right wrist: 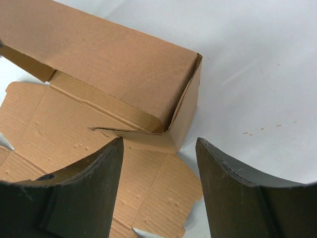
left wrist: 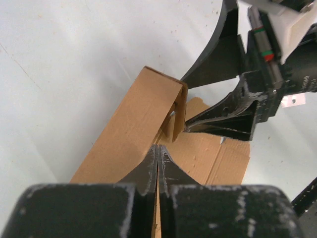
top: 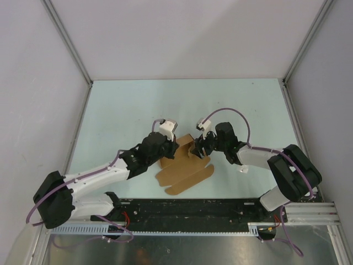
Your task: Fold the paper box
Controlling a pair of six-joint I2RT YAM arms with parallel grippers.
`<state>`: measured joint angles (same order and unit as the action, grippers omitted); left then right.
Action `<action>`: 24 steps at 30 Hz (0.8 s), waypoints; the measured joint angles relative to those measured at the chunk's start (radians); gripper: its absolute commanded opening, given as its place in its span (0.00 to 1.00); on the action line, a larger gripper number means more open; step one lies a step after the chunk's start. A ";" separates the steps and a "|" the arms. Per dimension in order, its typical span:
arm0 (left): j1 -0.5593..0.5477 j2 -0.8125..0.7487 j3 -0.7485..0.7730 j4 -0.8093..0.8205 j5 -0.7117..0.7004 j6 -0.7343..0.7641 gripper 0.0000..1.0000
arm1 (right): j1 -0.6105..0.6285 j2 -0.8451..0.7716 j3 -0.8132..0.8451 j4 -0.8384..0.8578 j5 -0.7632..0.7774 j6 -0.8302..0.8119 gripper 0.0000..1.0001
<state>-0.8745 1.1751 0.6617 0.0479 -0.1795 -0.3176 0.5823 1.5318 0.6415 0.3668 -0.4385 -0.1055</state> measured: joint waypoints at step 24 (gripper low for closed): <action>0.161 0.161 0.076 -0.007 0.035 0.031 0.00 | -0.009 0.006 0.000 0.025 -0.048 0.008 0.64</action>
<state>-0.7136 1.3357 0.7372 0.0406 -0.1440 -0.2871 0.5735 1.5379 0.6415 0.3916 -0.4866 -0.0971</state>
